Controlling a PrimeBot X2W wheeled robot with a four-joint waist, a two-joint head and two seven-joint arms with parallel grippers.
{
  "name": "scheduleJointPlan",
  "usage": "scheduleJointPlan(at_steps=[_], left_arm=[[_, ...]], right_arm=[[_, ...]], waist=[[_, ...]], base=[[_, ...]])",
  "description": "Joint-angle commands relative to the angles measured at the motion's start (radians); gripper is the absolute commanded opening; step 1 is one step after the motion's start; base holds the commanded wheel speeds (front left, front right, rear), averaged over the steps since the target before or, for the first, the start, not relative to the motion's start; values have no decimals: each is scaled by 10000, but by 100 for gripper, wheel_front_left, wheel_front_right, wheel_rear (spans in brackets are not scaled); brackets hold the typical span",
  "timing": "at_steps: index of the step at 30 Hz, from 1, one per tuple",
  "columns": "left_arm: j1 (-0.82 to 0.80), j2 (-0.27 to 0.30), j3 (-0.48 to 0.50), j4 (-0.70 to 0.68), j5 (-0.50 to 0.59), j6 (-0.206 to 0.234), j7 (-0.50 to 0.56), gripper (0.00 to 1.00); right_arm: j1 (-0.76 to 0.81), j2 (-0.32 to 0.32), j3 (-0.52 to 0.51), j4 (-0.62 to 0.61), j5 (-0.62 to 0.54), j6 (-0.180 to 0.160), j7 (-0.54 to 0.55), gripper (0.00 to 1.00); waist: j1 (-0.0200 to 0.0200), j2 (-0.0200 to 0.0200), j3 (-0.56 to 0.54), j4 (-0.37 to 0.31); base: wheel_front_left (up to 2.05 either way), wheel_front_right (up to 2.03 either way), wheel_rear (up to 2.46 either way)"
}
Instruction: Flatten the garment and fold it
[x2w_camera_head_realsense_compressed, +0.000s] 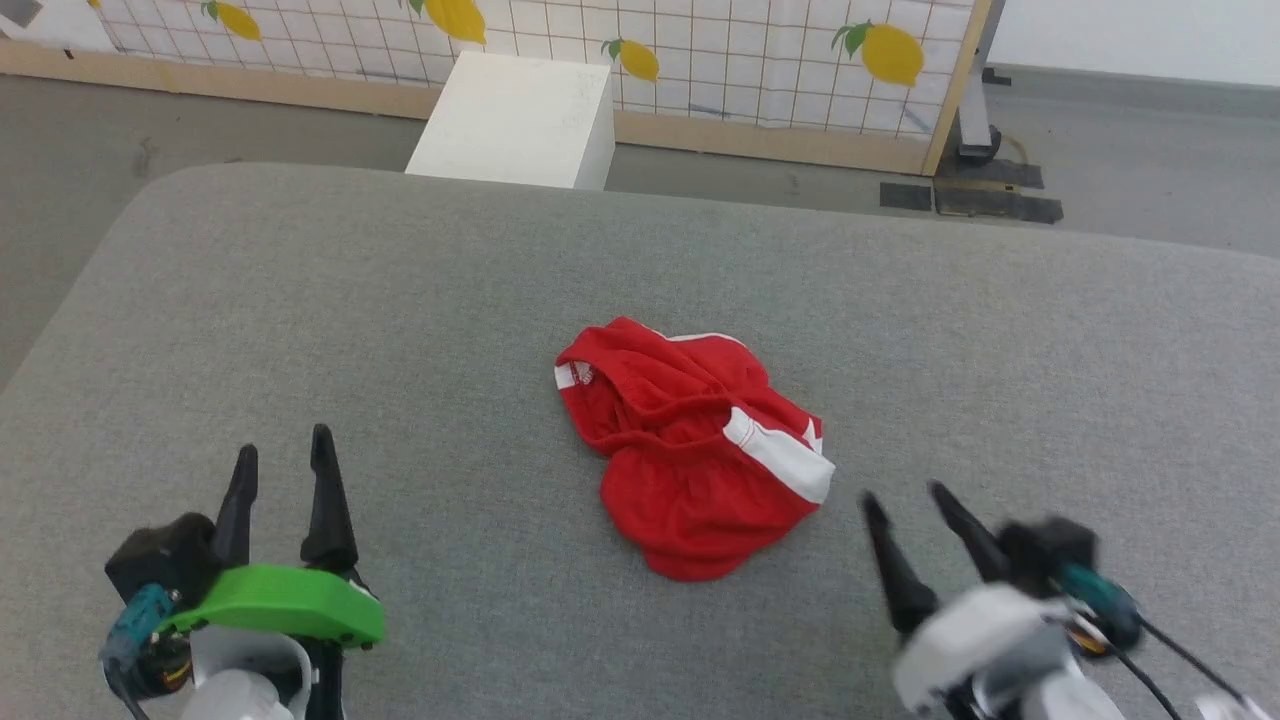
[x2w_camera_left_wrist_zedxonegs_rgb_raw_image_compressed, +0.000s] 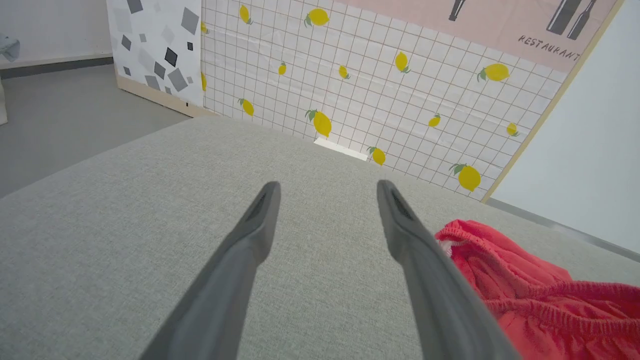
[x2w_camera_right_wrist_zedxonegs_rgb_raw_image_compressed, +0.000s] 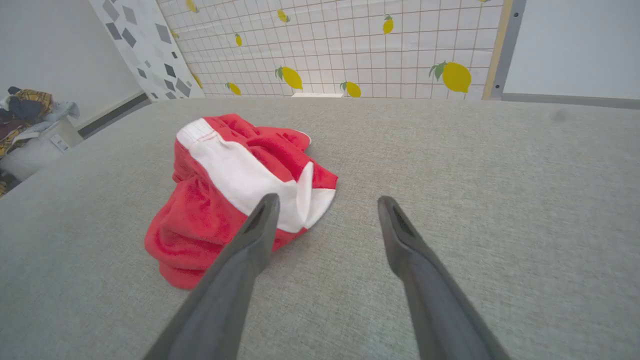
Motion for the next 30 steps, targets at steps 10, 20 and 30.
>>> scheduleJointPlan(at_steps=[10, 20, 30], left_arm=[[192, -1117, 709, 127, 887, -923, -46, 100], [51, -1636, 1309, 378, 1391, -1540, -46, 100], [82, -1917, 1665, 375, 1707, -1818, -47, 100]], right_arm=[[-3127, 5, 2185, 309, -529, -13, 4406, 100], [-3911, 5, 2398, 1441, -774, -13, 5271, 18], [-3660, 5, 875, 348, 121, -13, 3963, 0]], waist=[[0, 89, 452, 594], [0, 89, 693, 1097], [0, 89, 507, 698]], base=[[0, 0, 0], [0, 0, 0], [0, 0, 0]])
